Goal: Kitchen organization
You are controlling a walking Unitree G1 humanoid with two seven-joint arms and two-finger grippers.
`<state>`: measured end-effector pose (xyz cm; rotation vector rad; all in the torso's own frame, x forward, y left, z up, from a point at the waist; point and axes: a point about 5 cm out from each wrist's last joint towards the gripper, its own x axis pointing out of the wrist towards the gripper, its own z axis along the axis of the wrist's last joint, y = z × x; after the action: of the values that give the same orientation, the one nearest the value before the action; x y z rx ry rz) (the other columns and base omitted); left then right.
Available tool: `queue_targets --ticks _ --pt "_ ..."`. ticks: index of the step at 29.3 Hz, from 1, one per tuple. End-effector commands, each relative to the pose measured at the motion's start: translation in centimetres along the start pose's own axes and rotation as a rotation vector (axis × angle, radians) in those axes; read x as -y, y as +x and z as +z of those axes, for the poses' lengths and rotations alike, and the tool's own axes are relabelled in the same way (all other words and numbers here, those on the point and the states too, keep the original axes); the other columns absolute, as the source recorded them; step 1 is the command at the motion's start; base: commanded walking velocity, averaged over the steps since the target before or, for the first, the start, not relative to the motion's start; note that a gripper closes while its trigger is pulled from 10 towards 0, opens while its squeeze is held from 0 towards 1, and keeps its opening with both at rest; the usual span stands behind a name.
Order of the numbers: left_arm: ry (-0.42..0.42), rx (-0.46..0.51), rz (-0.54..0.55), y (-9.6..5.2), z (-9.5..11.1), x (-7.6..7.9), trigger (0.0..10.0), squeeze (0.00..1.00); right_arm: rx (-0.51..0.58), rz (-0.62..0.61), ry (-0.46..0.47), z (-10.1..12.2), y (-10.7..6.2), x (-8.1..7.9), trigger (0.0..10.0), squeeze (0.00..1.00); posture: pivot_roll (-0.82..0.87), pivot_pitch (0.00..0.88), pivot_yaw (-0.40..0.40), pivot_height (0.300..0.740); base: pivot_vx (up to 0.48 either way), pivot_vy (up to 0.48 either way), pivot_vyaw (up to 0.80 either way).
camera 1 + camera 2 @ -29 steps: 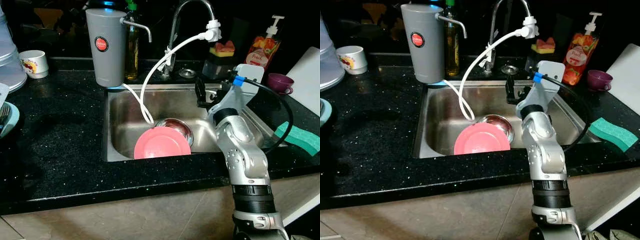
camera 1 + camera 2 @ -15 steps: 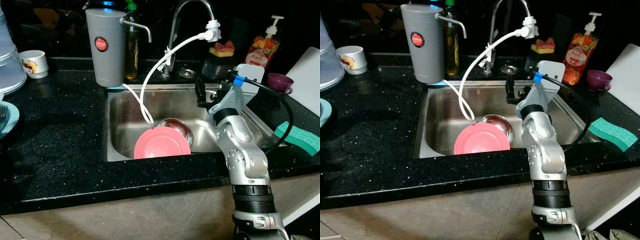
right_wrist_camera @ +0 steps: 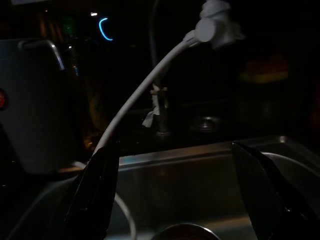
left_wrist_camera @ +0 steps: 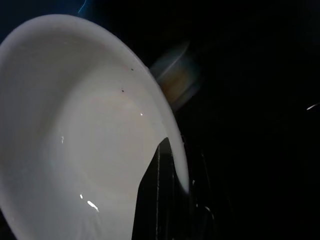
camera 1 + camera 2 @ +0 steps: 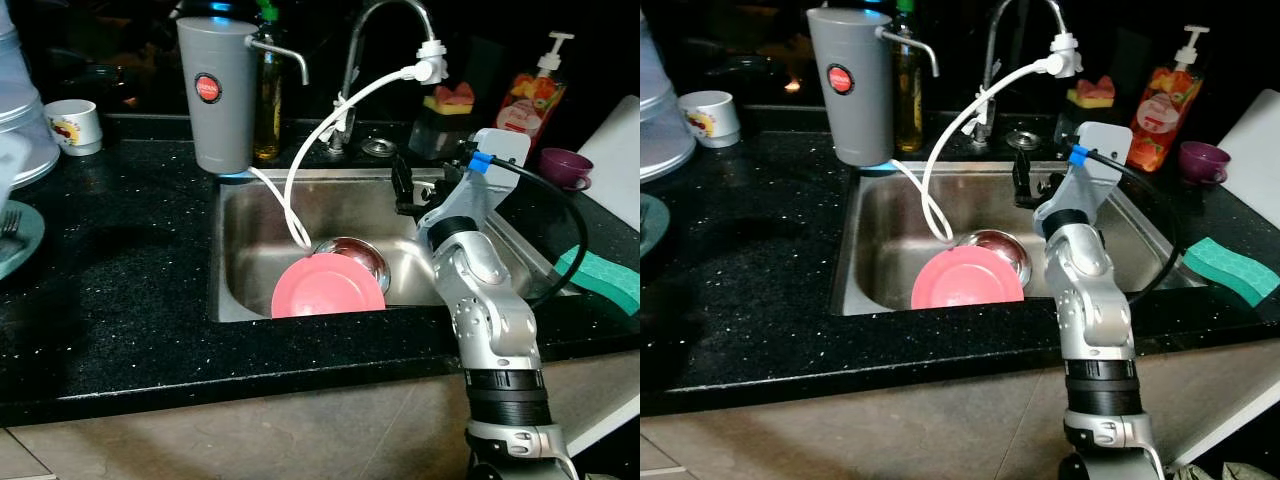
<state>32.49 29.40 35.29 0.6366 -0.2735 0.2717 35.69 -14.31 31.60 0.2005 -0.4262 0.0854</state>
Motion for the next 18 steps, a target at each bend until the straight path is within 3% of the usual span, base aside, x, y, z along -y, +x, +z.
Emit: queue_targets --ticks 1,2,3,5,6,7,9,10,11,13,14,17,18 --pt "-0.059 0.124 -0.159 -0.1 2.2 2.9 10.0 0.0 0.01 -0.014 0.003 0.1 -0.1 0.5 10.0 0.0 0.12 0.161 -0.081 0.74 0.0 0.0 0.0" --pt "-0.15 0.193 -0.28 -0.5 3.6 4.9 10.0 0.0 0.014 -0.015 0.002 0.2 -0.1 0.5 10.0 0.0 0.12 0.161 -0.081 0.74 0.0 0.0 0.0" --pt "-0.15 0.193 -0.28 -0.5 3.6 4.9 10.0 0.0 0.014 -0.015 0.002 0.2 -0.1 0.5 10.0 0.0 0.12 0.161 -0.081 0.74 0.0 0.0 0.0" --pt "-0.269 0.268 -0.42 -1.1 5.0 7.2 10.0 0.0 0.019 -0.015 0.0 0.4 -0.1 0.5 10.0 0.0 0.11 0.156 -0.078 0.74 0.0 0.0 0.0" --pt "-0.269 0.268 -0.42 -1.1 5.0 7.2 10.0 0.0 0.019 -0.015 0.0 0.4 -0.1 0.5 10.0 0.0 0.11 0.156 -0.078 0.74 0.0 0.0 0.0" --pt "-0.343 0.283 -0.493 -1.4 5.5 8.4 10.0 0.0 0.022 -0.015 -0.001 0.4 -0.1 0.5 10.0 0.0 0.11 0.15 -0.079 0.74 0.0 0.0 0.0" --pt "-0.415 0.308 -0.582 -1.8 6.0 10.2 10.0 0.0 0.026 -0.015 -0.004 0.6 -0.1 0.6 10.0 0.0 0.11 0.15 -0.079 0.74 0.0 0.0 0.0" --pt "-0.456 0.294 -0.628 -1.9 6.0 11.4 10.0 0.0 0.028 -0.014 -0.004 0.6 -0.1 0.6 10.0 0.0 0.1 0.143 -0.079 0.74 0.0 0.0 0.0" --pt "-0.456 0.294 -0.628 -1.9 6.0 11.4 10.0 0.0 0.028 -0.014 -0.004 0.6 -0.1 0.6 10.0 0.0 0.1 0.143 -0.079 0.74 0.0 0.0 0.0" --pt "-0.496 0.294 -0.712 -2.6 6.1 13.7 10.0 0.0 0.034 -0.011 -0.006 0.7 -0.1 0.5 10.0 0.0 0.1 0.143 -0.079 0.74 0.0 0.0 0.0" --pt "-0.496 0.294 -0.712 -2.6 6.1 13.7 10.0 0.0 0.034 -0.011 -0.006 0.7 -0.1 0.5 10.0 0.0 0.1 0.143 -0.079 0.74 0.0 0.0 0.0" --pt "-0.682 0.267 -0.851 -4.1 6.3 16.1 10.0 0.0 0.04 -0.007 -0.007 0.8 -0.1 0.5 10.0 0.0 0.09 0.134 -0.078 0.74 0.0 0.0 0.0" --pt "-0.682 0.267 -0.851 -4.1 6.3 16.1 10.0 0.0 0.04 -0.007 -0.007 0.8 -0.1 0.5 10.0 0.0 0.09 0.134 -0.078 0.74 0.0 0.0 0.0"
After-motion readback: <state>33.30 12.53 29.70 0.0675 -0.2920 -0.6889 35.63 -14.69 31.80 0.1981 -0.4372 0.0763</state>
